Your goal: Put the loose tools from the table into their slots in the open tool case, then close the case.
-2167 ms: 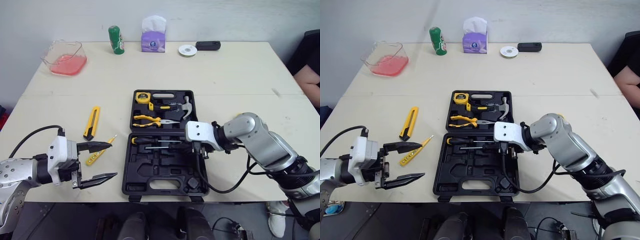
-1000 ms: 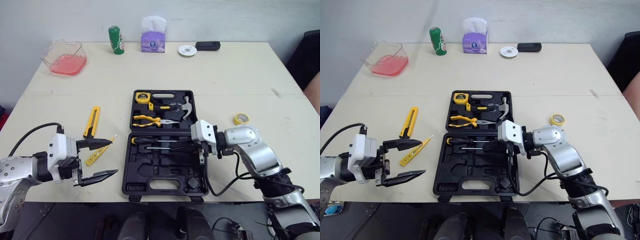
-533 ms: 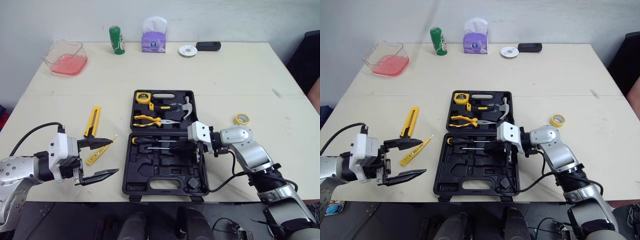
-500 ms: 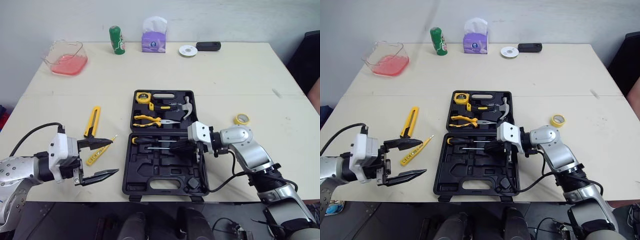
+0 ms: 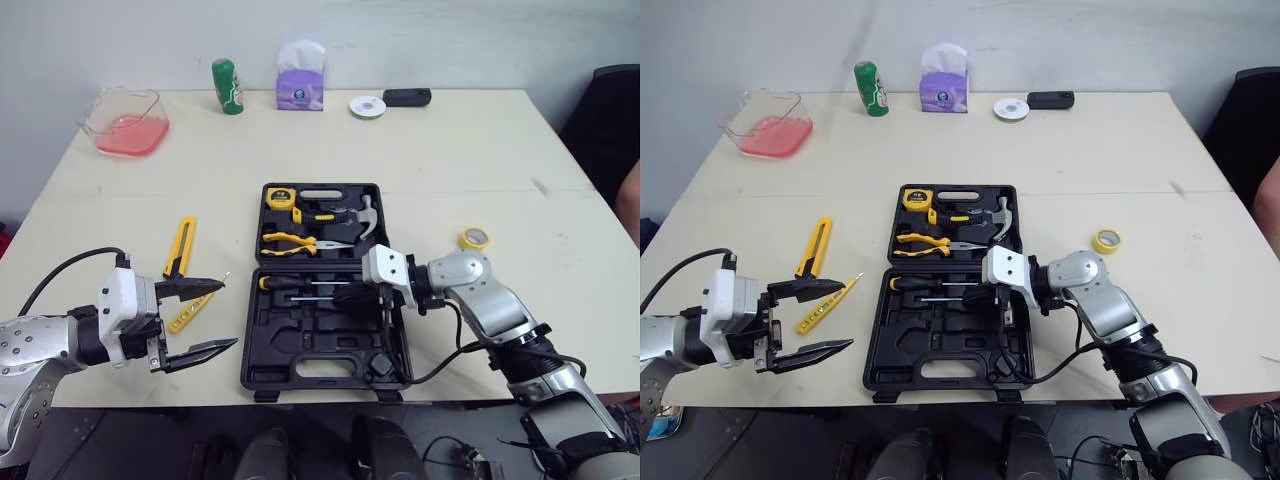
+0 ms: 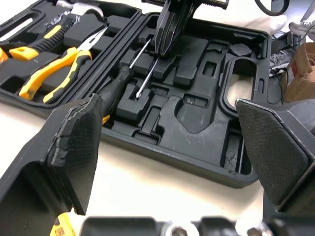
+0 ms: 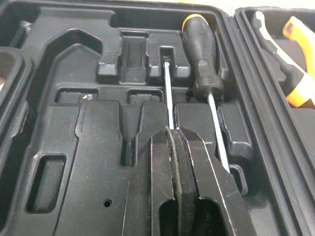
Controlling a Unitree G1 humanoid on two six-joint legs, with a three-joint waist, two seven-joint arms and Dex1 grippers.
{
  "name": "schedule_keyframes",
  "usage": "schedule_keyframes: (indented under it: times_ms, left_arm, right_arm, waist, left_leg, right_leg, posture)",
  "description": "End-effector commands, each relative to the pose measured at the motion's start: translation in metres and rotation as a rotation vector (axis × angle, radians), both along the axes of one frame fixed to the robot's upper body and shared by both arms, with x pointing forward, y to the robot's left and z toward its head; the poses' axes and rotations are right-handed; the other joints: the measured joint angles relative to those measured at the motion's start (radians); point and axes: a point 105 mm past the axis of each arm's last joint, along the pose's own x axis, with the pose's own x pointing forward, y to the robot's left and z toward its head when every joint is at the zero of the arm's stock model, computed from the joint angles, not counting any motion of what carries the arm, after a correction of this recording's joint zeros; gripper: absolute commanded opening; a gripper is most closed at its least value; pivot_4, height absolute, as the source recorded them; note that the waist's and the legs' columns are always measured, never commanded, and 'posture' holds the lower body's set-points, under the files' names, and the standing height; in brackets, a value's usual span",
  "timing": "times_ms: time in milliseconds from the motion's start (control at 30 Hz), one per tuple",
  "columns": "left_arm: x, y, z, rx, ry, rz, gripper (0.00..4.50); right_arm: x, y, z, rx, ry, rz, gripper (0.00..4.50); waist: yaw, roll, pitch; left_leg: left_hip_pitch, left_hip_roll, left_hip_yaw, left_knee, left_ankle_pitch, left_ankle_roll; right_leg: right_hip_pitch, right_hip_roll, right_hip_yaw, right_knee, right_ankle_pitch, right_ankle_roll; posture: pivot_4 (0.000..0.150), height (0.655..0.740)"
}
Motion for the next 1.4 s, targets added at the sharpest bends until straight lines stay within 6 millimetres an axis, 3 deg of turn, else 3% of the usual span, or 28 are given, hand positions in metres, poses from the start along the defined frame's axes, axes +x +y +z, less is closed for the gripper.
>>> schedule_keyframes:
  times_ms: [33, 233, 333, 367, 433, 567, 633, 733, 800, 867, 967, 1133, 1233, 1400]
  left_arm:
    - [-0.002, -0.005, 0.005, 0.010, -0.025, -0.016, 4.50]
    - [-0.001, -0.005, 0.005, 0.002, -0.032, -0.004, 4.50]
    - [0.000, -0.002, 0.006, -0.009, -0.041, 0.018, 4.50]
    - [0.001, 0.002, 0.008, -0.012, -0.050, 0.038, 4.50]
    - [0.002, 0.008, 0.009, -0.018, -0.055, 0.066, 4.50]
    - [-0.001, 0.021, 0.010, -0.035, -0.054, 0.134, 4.50]
    - [0.000, 0.043, 0.009, -0.026, -0.077, 0.242, 4.50]
    - [-0.001, 0.079, 0.008, -0.017, -0.116, 0.416, 4.50]
    - [-0.003, 0.103, 0.009, -0.043, -0.136, 0.531, 4.50]
    - [-0.008, 0.134, 0.010, -0.068, -0.173, 0.679, 4.50]
    - [-0.017, 0.161, 0.006, -0.099, -0.169, 0.803, 4.50]
    - [-0.028, 0.204, -0.003, -0.095, -0.170, 0.998, 4.50]
    - [-0.037, 0.238, -0.009, -0.073, -0.168, 1.160, 4.50]
    - [-0.044, 0.262, -0.013, -0.029, -0.157, 1.276, 4.50]
  right_arm:
    - [-0.003, -0.007, -0.037, -0.119, 0.096, -0.067, 0.07]
    - [-0.006, -0.002, -0.007, 0.030, 0.040, 0.019, 0.07]
    - [-0.006, -0.005, 0.018, 0.180, -0.014, 0.045, 0.07]
    - [-0.015, -0.009, 0.032, 0.259, -0.029, 0.121, 0.07]
    - [-0.021, -0.022, 0.040, 0.302, -0.047, 0.139, 0.07]
    - [-0.017, -0.057, 0.052, 0.328, -0.092, 0.032, 0.07]
    - [-0.013, -0.087, 0.062, 0.358, -0.124, -0.078, 0.07]
    - [-0.011, -0.127, 0.075, 0.342, -0.216, -0.208, 0.97]
    - [-0.010, -0.152, 0.077, 0.306, -0.267, -0.304, 1.97]
    - [-0.012, -0.191, 0.080, 0.251, -0.334, -0.448, 3.05]
    - [-0.018, -0.236, 0.081, 0.222, -0.376, -0.630, 4.45]
    - [-0.039, -0.289, 0.067, 0.133, -0.404, -0.802, 4.45]
    - [-0.056, -0.337, 0.060, 0.102, -0.423, -1.008, 4.45]
    - [-0.073, -0.372, 0.047, 0.066, -0.417, -1.154, 4.45]
  waist:
    - [-0.004, -0.001, -0.001]
    - [-0.006, -0.001, -0.001]
    - [-0.006, 0.000, 0.000]
    - [-0.005, 0.000, 0.001]
    - [-0.002, 0.002, 0.003]
    - [-0.003, 0.003, 0.004]
    - [-0.003, 0.003, 0.004]
    - [-0.002, 0.006, 0.006]
    - [-0.003, 0.007, 0.006]
    - [-0.002, 0.007, 0.006]
    - [-0.002, 0.007, 0.007]
    - [0.002, 0.006, 0.007]
    - [-0.002, 0.007, 0.007]
    - [-0.005, 0.008, 0.007]
  left_leg:
    - [0.000, 0.000, 0.000, 0.000, 0.000, 0.000]
    - [0.000, 0.001, 0.000, 0.000, 0.000, -0.001]
    - [-0.001, 0.001, 0.000, -0.001, -0.001, -0.001]
    - [-0.002, 0.001, 0.000, -0.001, -0.001, -0.001]
    - [-0.003, 0.000, 0.000, -0.001, -0.001, 0.000]
    - [-0.004, 0.000, 0.000, -0.001, -0.001, 0.001]
    - [-0.004, 0.000, 0.000, -0.001, -0.002, 0.002]
    - [-0.004, 0.000, 0.000, -0.001, -0.002, 0.001]
    - [-0.003, 0.000, 0.001, -0.001, -0.002, 0.001]
    - [-0.003, 0.001, 0.001, -0.001, -0.002, 0.001]
    - [-0.003, 0.000, 0.001, -0.001, -0.002, 0.002]
    - [-0.002, 0.001, 0.002, -0.002, -0.004, 0.002]
    - [-0.002, 0.001, 0.003, -0.002, -0.004, 0.002]
    - [-0.002, 0.001, 0.003, -0.003, -0.005, 0.001]
  right_leg:
    - [0.000, 0.000, 0.000, 0.000, 0.000, 0.000]
    - [-0.001, 0.000, 0.000, 0.001, -0.001, -0.001]
    - [-0.002, 0.000, 0.000, 0.000, -0.001, -0.001]
    - [-0.002, 0.000, 0.000, 0.000, -0.001, -0.001]
    - [-0.003, 0.000, -0.001, -0.001, -0.001, -0.001]
    - [-0.002, 0.000, -0.001, -0.003, 0.000, -0.001]
    - [-0.002, 0.000, -0.001, -0.003, 0.000, -0.001]
    - [-0.002, 0.000, -0.001, -0.003, 0.000, -0.001]
    - [-0.002, 0.000, -0.001, -0.003, 0.000, -0.001]
    - [-0.002, 0.000, -0.001, -0.003, 0.000, -0.001]
    - [-0.002, 0.000, -0.001, -0.004, 0.000, -0.001]
    - [-0.002, -0.001, -0.001, -0.007, 0.000, 0.000]
    - [-0.003, -0.001, 0.001, -0.007, 0.000, -0.001]
    - [-0.003, -0.001, 0.001, -0.008, 0.000, -0.001]
  posture:
    - [0.150, 0.7400]
    - [0.150, 0.7400]
    - [0.150, 0.7400]
    - [0.150, 0.7400]
    - [0.150, 0.7400]
    - [0.150, 0.7400]
    - [0.150, 0.7400]
    - [0.150, 0.7400]
    - [0.150, 0.7400]
    - [0.150, 0.7400]
    - [0.150, 0.7400]
    - [0.150, 0.7400]
    - [0.150, 0.7400]
    - [0.150, 0.7400]
